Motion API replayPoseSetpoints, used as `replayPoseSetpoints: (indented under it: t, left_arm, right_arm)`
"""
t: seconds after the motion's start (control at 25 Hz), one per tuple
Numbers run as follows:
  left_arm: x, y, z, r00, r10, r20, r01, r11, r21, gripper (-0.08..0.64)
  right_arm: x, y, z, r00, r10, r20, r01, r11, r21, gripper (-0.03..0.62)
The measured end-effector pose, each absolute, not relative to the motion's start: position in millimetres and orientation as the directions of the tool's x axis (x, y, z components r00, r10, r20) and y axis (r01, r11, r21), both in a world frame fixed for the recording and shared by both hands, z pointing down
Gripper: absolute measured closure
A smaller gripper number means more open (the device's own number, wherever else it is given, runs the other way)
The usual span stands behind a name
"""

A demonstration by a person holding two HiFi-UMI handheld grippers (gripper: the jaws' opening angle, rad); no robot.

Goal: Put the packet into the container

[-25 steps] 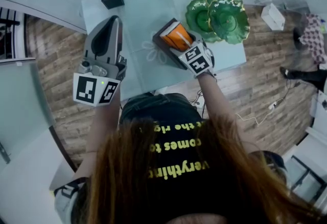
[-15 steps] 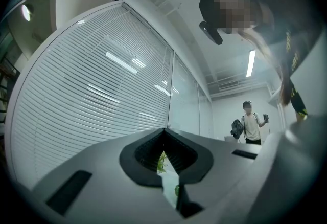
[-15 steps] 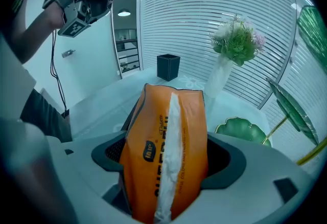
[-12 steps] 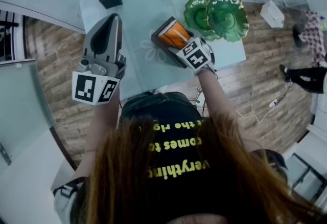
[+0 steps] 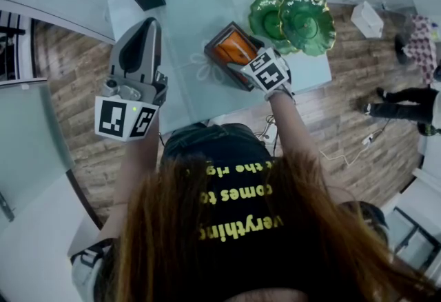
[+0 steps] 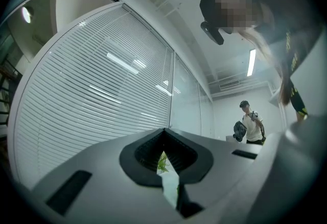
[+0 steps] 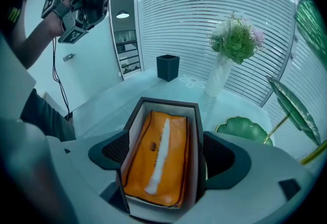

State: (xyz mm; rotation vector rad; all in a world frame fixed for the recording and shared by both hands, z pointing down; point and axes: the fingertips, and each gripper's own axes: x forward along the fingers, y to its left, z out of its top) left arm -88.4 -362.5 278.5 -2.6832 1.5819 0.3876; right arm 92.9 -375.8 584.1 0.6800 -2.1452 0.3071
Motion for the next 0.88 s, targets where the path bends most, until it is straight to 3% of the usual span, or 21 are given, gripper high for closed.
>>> replayPoseSetpoints:
  t: [0.64,0.76,0.84,0.88]
  left_arm:
    - [-92.3,-351.9,276.7,0.455,-0.862,-0.223,-0.865,-0.488,0.120,0.558]
    - [-94.9,-348.9,275.8,0.451,-0.864,-0.223,-0.868,-0.483,0.118,0.558]
    - [-96.7,-346.5,274.8,0.447,-0.866,-0.224,-0.870,-0.479,0.116,0.558]
    - [-97.6,-345.5,274.8,0.444,-0.867,-0.224,-0.872,-0.477,0.116,0.558]
  right_arm:
    - [90.0,-370.8,583.2,-0.500,-0.370,0.783,-0.582,0.813,0.013,0.182]
    - [89.0,-369.6,579.5,-0.486,-0.400,0.777,-0.570,0.819,0.065,0.244]
    - [87.8,-368.7,575.4,-0.475,-0.429,0.768,-0.553,0.825,0.120,0.357]
    - [87.0,-367.9,574.7,-0.474,-0.437,0.764,-0.550,0.825,0.130,0.382]
